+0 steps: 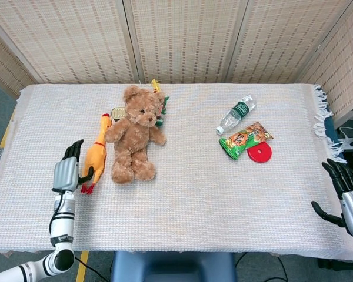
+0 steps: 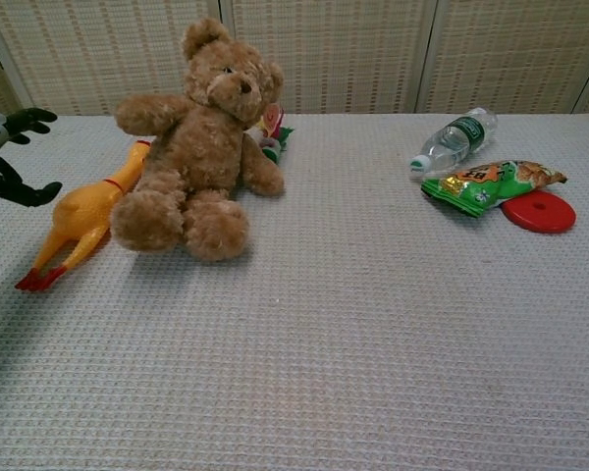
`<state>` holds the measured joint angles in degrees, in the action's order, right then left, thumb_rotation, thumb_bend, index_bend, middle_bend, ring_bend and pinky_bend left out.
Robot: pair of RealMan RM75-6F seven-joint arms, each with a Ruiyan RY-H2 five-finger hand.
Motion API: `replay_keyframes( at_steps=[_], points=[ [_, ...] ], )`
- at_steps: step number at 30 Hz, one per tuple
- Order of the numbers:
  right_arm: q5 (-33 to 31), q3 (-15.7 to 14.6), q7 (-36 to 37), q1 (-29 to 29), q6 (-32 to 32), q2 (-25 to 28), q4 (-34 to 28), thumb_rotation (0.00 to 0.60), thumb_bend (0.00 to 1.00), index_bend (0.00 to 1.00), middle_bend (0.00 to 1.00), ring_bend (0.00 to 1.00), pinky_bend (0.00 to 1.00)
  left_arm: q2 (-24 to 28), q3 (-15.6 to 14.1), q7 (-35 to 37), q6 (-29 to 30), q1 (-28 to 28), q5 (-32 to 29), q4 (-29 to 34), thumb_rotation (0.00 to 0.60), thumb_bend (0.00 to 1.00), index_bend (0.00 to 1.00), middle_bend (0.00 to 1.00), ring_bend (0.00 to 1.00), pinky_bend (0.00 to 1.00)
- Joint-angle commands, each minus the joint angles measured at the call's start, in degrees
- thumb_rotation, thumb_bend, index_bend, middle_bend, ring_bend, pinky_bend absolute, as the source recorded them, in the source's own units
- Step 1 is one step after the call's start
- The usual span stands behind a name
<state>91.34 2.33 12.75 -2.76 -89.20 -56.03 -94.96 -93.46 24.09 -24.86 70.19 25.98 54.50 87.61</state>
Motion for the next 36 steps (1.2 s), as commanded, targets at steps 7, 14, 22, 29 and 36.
replay_keyframes(
  at_steps=[7,14,22,29,36],
  points=[
    [0.18,-0.15,0.59,-0.17,0.48,0.43,0.00,0.600,0.17,0.00,0.01,0.00,0.06,-5.37,6.01,-0.51,-0.31,8.07,-5.63,-4.94,0.600,0.40,0.00,0.09,0.09,0.32],
    [0.21,-0.20,0.93,-0.31,0.81,0.63,0.03,0.600,0.17,0.00,0.01,0.00,0.06,-7.15,7.94,-0.22,0.21,11.34,-8.83,-6.24,0.600,0.40,0.00,0.09,0.10,0.32],
    [0.33,-0.24,1.27,-0.39,0.92,0.77,0.05,0.600,0.17,0.00,0.01,0.00,0.06,-8.52,10.03,3.51,0.06,13.85,-10.93,-5.96,0.600,0.40,0.01,0.13,0.13,0.33],
    [-0.08,-0.04,1.71,-0.53,1.18,0.99,-0.05,0.600,0.17,0.00,0.01,0.00,0.06,-8.57,10.00,4.47,-0.58,15.14,-13.15,-4.60,0.600,0.40,0.02,0.14,0.13,0.34],
    [-0.15,0.00,1.91,-0.59,1.27,1.06,-0.09,0.600,0.17,0.00,0.01,0.00,0.06,-11.74,9.28,4.57,3.74,17.57,-10.98,-10.08,0.600,0.40,0.11,0.23,0.21,0.38]
  ],
)
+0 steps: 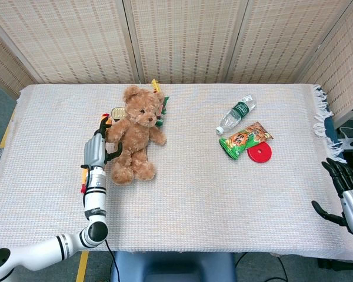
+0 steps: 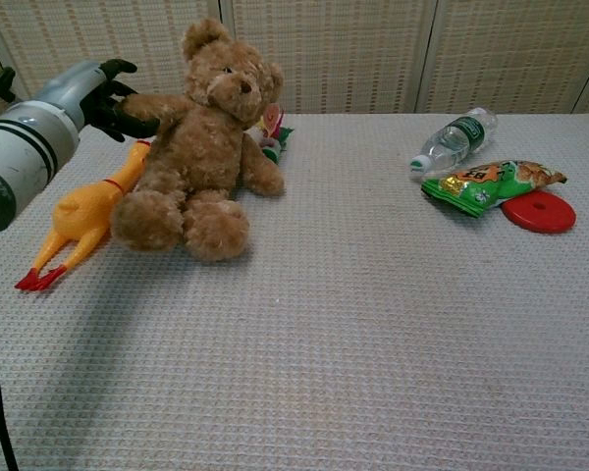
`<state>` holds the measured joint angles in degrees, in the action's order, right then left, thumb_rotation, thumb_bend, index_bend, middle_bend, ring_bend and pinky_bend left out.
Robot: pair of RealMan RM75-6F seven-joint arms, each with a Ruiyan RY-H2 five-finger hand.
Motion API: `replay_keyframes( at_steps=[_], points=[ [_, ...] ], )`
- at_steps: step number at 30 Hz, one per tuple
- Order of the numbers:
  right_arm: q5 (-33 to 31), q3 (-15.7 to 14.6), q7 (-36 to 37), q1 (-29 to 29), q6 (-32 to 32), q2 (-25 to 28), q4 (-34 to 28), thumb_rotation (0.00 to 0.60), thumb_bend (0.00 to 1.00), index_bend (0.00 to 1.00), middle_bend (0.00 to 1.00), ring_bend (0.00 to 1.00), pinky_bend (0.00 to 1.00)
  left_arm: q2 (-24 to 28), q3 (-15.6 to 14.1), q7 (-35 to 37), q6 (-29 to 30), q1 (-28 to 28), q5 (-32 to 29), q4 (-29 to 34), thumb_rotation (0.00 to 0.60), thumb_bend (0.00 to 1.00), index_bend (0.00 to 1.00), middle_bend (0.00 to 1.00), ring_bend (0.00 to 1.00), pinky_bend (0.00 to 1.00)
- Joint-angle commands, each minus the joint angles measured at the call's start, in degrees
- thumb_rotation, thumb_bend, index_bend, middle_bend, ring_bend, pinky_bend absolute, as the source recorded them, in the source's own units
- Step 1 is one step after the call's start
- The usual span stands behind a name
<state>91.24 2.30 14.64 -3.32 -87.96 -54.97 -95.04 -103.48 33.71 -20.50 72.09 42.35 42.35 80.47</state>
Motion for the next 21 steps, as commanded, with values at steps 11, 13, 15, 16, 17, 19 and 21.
replay_keyframes(
  at_steps=[11,13,15,16,17,19,21],
  points=[
    [-0.25,0.03,-0.10,-0.19,0.47,0.03,-0.10,0.600,0.17,0.00,0.01,0.00,0.06,-6.49,-1.05,1.54,2.66,3.76,2.37,-14.60,0.600,0.41,0.23,0.37,0.34,0.48],
    [-0.36,0.11,-0.10,-0.21,0.46,0.00,-0.12,0.600,0.17,0.00,0.01,0.00,0.06,-6.81,-1.31,1.50,2.68,3.90,2.67,-15.52,0.600,0.41,0.25,0.39,0.35,0.49],
    [-0.36,0.08,-0.28,-0.19,0.47,-0.02,-0.13,0.600,0.17,0.00,0.01,0.00,0.06,-7.16,-1.48,1.70,3.11,4.06,3.28,-16.39,0.600,0.42,0.26,0.41,0.37,0.52],
    [-0.25,0.02,-0.22,-0.20,0.49,0.01,-0.11,0.600,0.17,0.00,0.01,0.00,0.06,-7.38,-1.70,2.03,3.42,4.08,3.85,-16.81,0.600,0.43,0.27,0.43,0.38,0.53],
    [-0.23,0.01,-0.13,-0.21,0.51,0.03,-0.12,0.600,0.17,0.00,0.01,0.00,0.06,-7.53,-1.92,2.19,3.67,4.08,4.32,-17.14,0.600,0.44,0.28,0.44,0.39,0.54],
    [-0.50,0.16,-0.16,-0.25,0.54,-0.04,-0.14,0.600,0.17,0.00,0.01,0.00,0.06,-7.78,-2.43,2.61,4.18,4.16,5.54,-17.96,0.600,0.45,0.30,0.47,0.41,0.56],
    [-0.60,0.16,-0.40,-0.27,0.67,-0.08,-0.18,0.600,0.17,0.00,0.01,0.00,0.06,-8.10,-2.86,3.64,4.91,4.25,7.09,-18.95,0.600,0.46,0.32,0.49,0.43,0.57]
  ],
)
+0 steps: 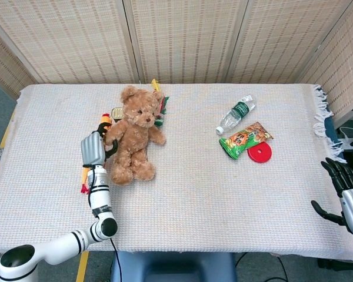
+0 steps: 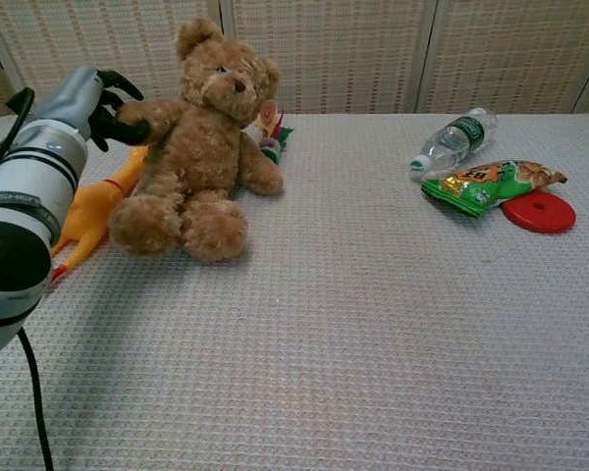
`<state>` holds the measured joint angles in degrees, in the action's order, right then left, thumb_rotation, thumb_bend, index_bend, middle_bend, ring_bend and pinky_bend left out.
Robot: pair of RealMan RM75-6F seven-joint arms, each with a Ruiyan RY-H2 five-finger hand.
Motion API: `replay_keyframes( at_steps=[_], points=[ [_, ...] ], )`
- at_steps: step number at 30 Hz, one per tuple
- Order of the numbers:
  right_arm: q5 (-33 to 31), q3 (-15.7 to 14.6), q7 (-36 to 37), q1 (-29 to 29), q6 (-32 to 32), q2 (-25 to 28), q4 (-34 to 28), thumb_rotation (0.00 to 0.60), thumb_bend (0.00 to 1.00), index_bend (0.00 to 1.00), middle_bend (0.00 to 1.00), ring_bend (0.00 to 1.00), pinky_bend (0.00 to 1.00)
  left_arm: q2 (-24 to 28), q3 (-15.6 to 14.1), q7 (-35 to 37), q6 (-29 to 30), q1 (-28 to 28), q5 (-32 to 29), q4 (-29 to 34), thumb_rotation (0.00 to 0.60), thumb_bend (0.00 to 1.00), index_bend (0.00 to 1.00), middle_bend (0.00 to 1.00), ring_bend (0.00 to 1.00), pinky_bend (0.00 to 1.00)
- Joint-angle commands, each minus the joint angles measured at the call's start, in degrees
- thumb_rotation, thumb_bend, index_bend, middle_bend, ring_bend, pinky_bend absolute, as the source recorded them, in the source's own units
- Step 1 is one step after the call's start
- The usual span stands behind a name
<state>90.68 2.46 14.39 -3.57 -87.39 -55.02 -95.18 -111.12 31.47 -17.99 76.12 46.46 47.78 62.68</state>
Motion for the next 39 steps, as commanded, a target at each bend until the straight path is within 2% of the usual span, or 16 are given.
replay_keyframes(
  at_steps=[1,6,10,13,20,23,27,29,32,36,39],
  points=[
    [0.11,-0.12,-0.14,-0.04,0.21,0.04,-0.06,0.600,0.17,0.00,0.01,0.00,0.06,-0.78,-1.05,2.37,1.52,0.18,3.08,-2.06,0.600,0.46,0.33,0.51,0.44,0.58],
    [0.18,-0.15,-0.13,-0.07,0.24,0.03,-0.05,0.600,0.17,0.00,0.01,0.00,0.06,-1.97,-2.61,2.67,1.92,0.17,5.33,-5.86,0.600,0.47,0.37,0.55,0.47,0.58],
    [0.24,-0.18,-0.02,-0.12,0.32,0.05,-0.06,0.600,0.17,0.00,0.01,0.00,0.06,-1.02,-2.32,-0.50,-1.18,-0.63,2.47,-3.71,0.600,0.47,0.42,0.60,0.51,0.62],
    [0.13,-0.20,-0.30,-0.16,0.48,0.00,-0.10,0.600,0.17,0.00,0.01,0.00,0.06,-0.33,-1.97,-2.05,-1.35,-0.92,1.72,-2.23,0.600,0.47,0.43,0.61,0.52,0.63],
    [0.11,-0.24,-0.33,-0.20,0.61,0.03,-0.15,0.600,0.17,0.00,0.01,0.00,0.06,-2.06,-2.93,5.06,2.31,-0.82,7.97,-6.17,0.600,0.47,0.43,0.60,0.52,0.63],
    [0.20,-0.23,-0.15,-0.19,0.51,0.06,-0.08,0.600,0.17,0.00,0.01,0.00,0.06,-1.55,-2.88,3.16,-0.31,-1.28,6.05,-5.02,0.600,0.47,0.43,0.61,0.52,0.63],
    [0.28,-0.33,-0.24,-0.17,0.53,0.03,-0.06,0.600,0.17,0.00,0.01,0.00,0.06,0.64,-2.25,-3.68,-4.19,-2.14,0.59,-0.17,0.600,0.47,0.46,0.63,0.54,0.65],
    [0.23,-0.28,-0.23,-0.22,0.58,0.01,-0.05,0.600,0.17,0.00,0.01,0.00,0.06,1.38,-2.15,-4.33,-4.87,-2.35,-0.10,1.37,0.600,0.47,0.46,0.63,0.54,0.65],
    [0.05,-0.23,-0.46,-0.26,0.70,-0.03,-0.10,0.600,0.17,0.00,0.01,0.00,0.06,1.12,-2.37,-2.75,-2.99,-2.33,2.03,0.91,0.600,0.47,0.46,0.63,0.54,0.65],
    [0.06,-0.20,-0.23,-0.27,0.66,0.03,-0.09,0.600,0.17,0.00,0.01,0.00,0.06,-0.75,-3.26,4.18,0.45,-1.96,7.91,-3.28,0.600,0.47,0.44,0.62,0.54,0.64],
    [0.07,-0.26,-0.35,-0.23,0.66,0.04,-0.12,0.600,0.17,0.00,0.01,0.00,0.06,-0.94,-3.15,4.49,-0.91,-2.06,7.29,-3.82,0.600,0.47,0.44,0.62,0.54,0.64]
  ],
)
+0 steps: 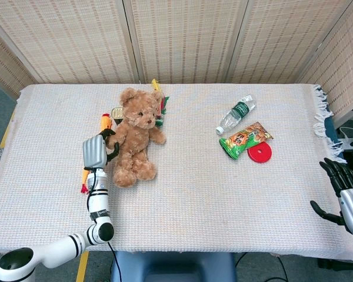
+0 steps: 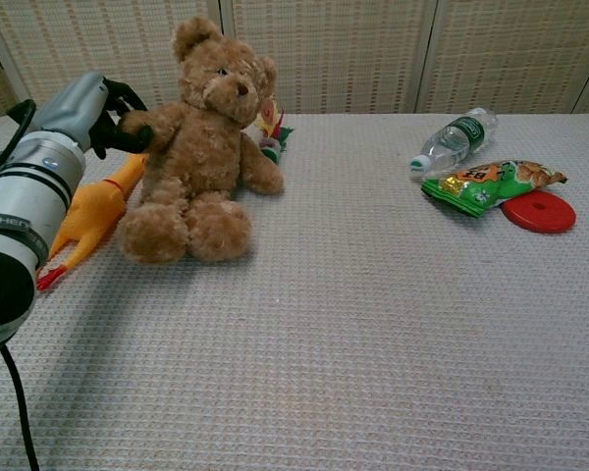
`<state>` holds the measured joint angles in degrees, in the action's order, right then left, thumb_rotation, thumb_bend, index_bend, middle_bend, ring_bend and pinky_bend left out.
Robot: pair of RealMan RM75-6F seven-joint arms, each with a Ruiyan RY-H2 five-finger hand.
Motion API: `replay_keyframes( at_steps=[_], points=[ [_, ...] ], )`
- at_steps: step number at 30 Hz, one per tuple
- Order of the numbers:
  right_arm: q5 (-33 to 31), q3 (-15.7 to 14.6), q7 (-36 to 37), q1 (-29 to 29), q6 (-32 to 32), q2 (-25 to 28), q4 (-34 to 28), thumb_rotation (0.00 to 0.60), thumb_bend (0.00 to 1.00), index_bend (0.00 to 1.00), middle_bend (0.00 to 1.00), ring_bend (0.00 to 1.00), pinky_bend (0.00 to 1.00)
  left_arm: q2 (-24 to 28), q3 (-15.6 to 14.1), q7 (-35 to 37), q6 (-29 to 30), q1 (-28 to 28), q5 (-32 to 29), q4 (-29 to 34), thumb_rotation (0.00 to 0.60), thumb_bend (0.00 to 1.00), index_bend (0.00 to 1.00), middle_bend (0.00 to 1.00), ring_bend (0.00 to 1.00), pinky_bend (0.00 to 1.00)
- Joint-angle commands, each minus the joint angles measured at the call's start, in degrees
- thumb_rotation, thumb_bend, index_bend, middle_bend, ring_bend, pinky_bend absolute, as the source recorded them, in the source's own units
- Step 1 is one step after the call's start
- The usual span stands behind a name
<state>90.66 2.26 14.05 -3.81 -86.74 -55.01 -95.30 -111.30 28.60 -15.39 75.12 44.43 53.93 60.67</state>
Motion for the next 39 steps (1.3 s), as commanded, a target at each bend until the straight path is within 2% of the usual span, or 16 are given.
replay_keyframes(
  at_steps=[1,4,7,10,16,22,24,27,30,33,35,37,39],
  points=[
    [0.23,-0.12,0.14,0.00,0.02,0.07,0.03,0.600,0.17,0.00,0.01,0.00,0.06,-0.29,-0.27,0.75,-1.22,-0.22,0.07,-0.96,0.600,0.47,0.45,0.62,0.54,0.64],
    [0.12,-0.05,0.15,-0.02,0.02,0.05,0.02,0.600,0.17,0.00,0.01,0.00,0.06,1.55,-0.43,-4.80,-4.64,-0.75,-3.97,2.14,0.600,0.47,0.46,0.63,0.54,0.65],
    [0.28,-0.17,0.07,-0.03,0.09,0.07,0.01,0.600,0.17,0.00,0.01,0.00,0.06,2.24,-0.12,-6.49,-4.97,-1.06,-5.57,3.96,0.600,0.47,0.47,0.64,0.54,0.65],
    [0.10,-0.03,0.13,-0.06,0.06,0.02,0.05,0.600,0.17,0.00,0.01,0.00,0.06,1.86,-0.21,-5.45,-3.74,-1.03,-4.41,3.40,0.600,0.47,0.47,0.64,0.54,0.65],
    [0.06,-0.04,0.11,-0.15,0.24,0.06,0.00,0.600,0.17,0.00,0.01,0.00,0.06,-1.11,-1.25,4.02,1.80,-0.38,3.87,-3.28,0.600,0.47,0.44,0.62,0.54,0.64],
    [0.08,-0.09,-0.01,-0.17,0.32,0.01,0.05,0.600,0.17,0.00,0.01,0.00,0.06,-0.86,-1.92,4.03,-0.05,-0.54,3.91,-3.60,0.600,0.47,0.44,0.63,0.54,0.64],
    [-0.15,-0.03,0.00,-0.30,0.62,0.02,0.03,0.600,0.17,0.00,0.01,0.00,0.06,0.46,-2.97,1.15,-3.92,-1.17,1.82,-2.16,0.600,0.47,0.44,0.63,0.54,0.64],
    [0.04,-0.15,0.11,-0.34,0.73,0.18,0.01,0.600,0.17,0.00,0.01,0.00,0.06,1.67,-2.92,-0.37,-4.96,-1.91,0.46,0.35,0.600,0.47,0.44,0.62,0.54,0.64],
    [-0.35,0.04,0.12,-0.39,0.80,0.14,0.00,0.600,0.17,0.00,0.01,0.00,0.06,2.56,-3.76,-0.48,-5.28,-2.41,1.14,1.33,0.600,0.47,0.33,0.50,0.48,0.64],
    [-0.37,-0.02,-0.02,-0.45,1.01,0.16,-0.02,0.600,0.17,0.00,0.01,0.00,0.06,3.80,-5.20,0.86,-4.72,-3.32,3.46,2.42,0.600,0.46,0.17,0.30,0.34,0.60],
    [-0.47,0.01,-0.04,-0.52,1.15,0.19,-0.06,0.600,0.17,0.00,0.01,0.00,0.06,5.29,-6.58,0.74,-4.72,-4.25,4.65,4.04,0.600,0.44,0.05,0.15,0.21,0.53],
    [-0.57,0.01,-0.43,-0.51,1.20,0.08,-0.09,0.600,0.17,0.00,0.01,0.00,0.06,7.23,-8.00,-0.21,-4.51,-5.44,5.48,6.69,0.600,0.43,0.01,0.05,0.13,0.46],
    [-0.33,-0.19,-0.48,-0.51,1.31,0.14,-0.12,0.600,0.17,0.00,0.01,0.00,0.06,9.22,-9.65,-0.42,-3.98,-6.80,6.88,9.45,0.600,0.43,0.00,0.01,0.10,0.43]
  ],
)
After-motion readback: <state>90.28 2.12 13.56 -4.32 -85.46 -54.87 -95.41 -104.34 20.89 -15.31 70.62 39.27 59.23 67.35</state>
